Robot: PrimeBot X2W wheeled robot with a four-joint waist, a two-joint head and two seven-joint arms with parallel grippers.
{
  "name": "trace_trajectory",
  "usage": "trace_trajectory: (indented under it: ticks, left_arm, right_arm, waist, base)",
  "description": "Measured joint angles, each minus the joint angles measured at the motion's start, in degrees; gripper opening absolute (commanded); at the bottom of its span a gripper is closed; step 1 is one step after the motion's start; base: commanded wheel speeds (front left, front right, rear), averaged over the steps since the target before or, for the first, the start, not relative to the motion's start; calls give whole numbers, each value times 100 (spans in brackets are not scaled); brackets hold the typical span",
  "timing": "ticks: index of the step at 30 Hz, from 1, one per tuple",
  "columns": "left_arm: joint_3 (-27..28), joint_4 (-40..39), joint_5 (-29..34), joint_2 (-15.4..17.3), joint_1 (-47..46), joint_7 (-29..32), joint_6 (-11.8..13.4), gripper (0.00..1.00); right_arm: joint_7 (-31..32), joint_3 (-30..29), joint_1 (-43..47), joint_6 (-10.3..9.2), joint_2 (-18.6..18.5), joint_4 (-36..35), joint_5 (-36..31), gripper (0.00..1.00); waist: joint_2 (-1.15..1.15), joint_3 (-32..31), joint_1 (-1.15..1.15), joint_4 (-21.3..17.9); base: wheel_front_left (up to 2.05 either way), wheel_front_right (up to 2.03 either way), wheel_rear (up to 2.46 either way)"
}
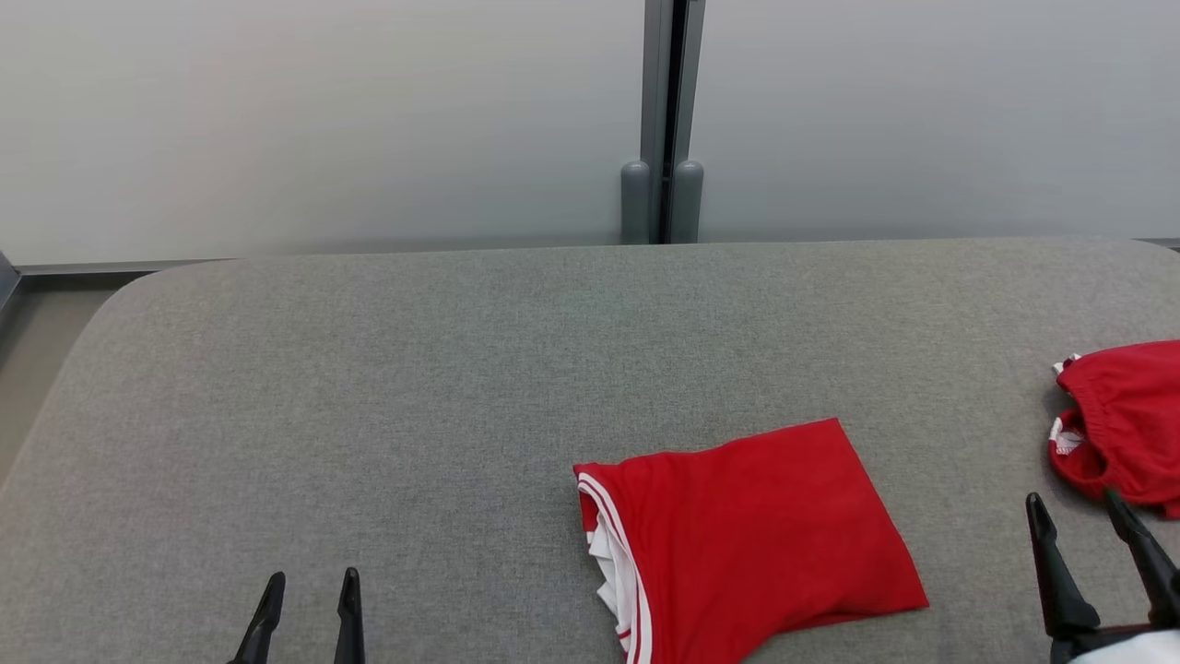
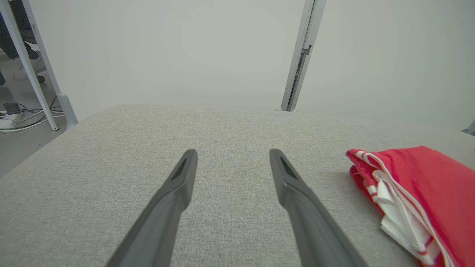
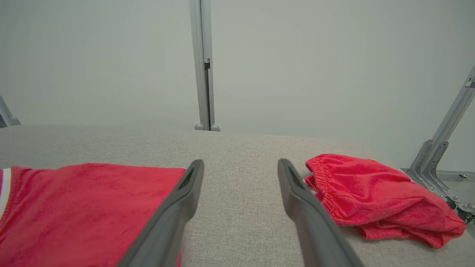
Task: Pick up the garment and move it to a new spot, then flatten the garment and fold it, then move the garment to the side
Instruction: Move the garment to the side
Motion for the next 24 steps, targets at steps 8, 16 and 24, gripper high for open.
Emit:
trace_trajectory:
  ticks: [8,16,24]
  left_arm:
    - [-41,3,-3,0,-102,0,-45,100]
    - [-245,191,-47,-2,-558,0,-94,100]
    - [-472,266,-134,0,-776,0,5,100]
  right_arm:
    - [1148,1178,-1107,0,-677,-116,1355,100]
    - [3186,2174,-2059,0,-1143,392,2240,100]
    - [3641,2452,-2264,0,-979,1259,2562,100]
  waist:
    - [0,273,0,22]
    - [0,701,0,242]
    - [0,887,0,622]
  base:
    - [0,0,0]
    - [0,0,0]
    - [0,0,0]
